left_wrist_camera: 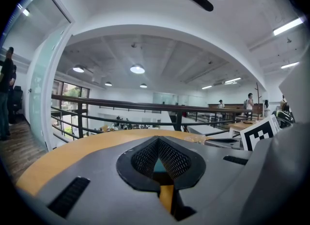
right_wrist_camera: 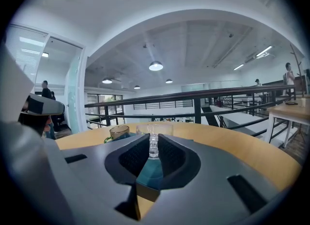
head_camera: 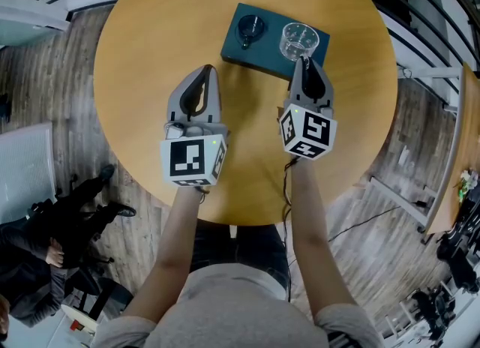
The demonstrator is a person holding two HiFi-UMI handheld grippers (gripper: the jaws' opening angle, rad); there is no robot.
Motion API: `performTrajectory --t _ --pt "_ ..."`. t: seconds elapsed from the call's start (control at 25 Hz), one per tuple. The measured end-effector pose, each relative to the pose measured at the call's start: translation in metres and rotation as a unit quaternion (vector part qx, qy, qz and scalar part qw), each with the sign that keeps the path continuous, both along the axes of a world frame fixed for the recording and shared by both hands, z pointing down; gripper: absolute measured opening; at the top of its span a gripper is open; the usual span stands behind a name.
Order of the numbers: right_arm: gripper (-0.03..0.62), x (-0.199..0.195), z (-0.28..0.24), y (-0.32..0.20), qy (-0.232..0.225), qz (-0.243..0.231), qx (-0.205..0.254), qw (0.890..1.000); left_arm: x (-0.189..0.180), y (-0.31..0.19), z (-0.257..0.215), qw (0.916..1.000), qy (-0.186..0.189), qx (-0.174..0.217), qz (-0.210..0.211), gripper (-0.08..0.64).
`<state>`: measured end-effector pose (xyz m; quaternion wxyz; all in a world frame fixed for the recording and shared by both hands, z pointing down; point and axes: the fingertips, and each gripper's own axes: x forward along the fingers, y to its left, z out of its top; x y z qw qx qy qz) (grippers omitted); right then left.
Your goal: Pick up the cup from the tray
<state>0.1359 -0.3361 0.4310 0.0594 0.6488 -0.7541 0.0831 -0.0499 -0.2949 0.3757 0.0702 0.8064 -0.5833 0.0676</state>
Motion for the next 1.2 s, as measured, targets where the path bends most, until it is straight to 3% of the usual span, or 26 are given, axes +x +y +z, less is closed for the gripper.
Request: performTrajectory --t 0.48,0.92,1.2 --pt "0.049 0.020 -0.026 0.013 -0.031 0.025 0.025 0.999 -0.003 0.002 -0.002 1.0000 0.001 0.002 -0.001 0.006" --pt "0.049 0.058 -0.048 0.069 -0.044 0.067 0.040 0.996 0.013 0.011 -0.015 0.9996 0.010 0.015 0.021 0.006" --pt "0.049 0.079 -0.039 0.109 -0.049 0.098 0.026 0.994 0.034 0.024 -0.017 0.9987 0.013 0.016 0.047 0.006"
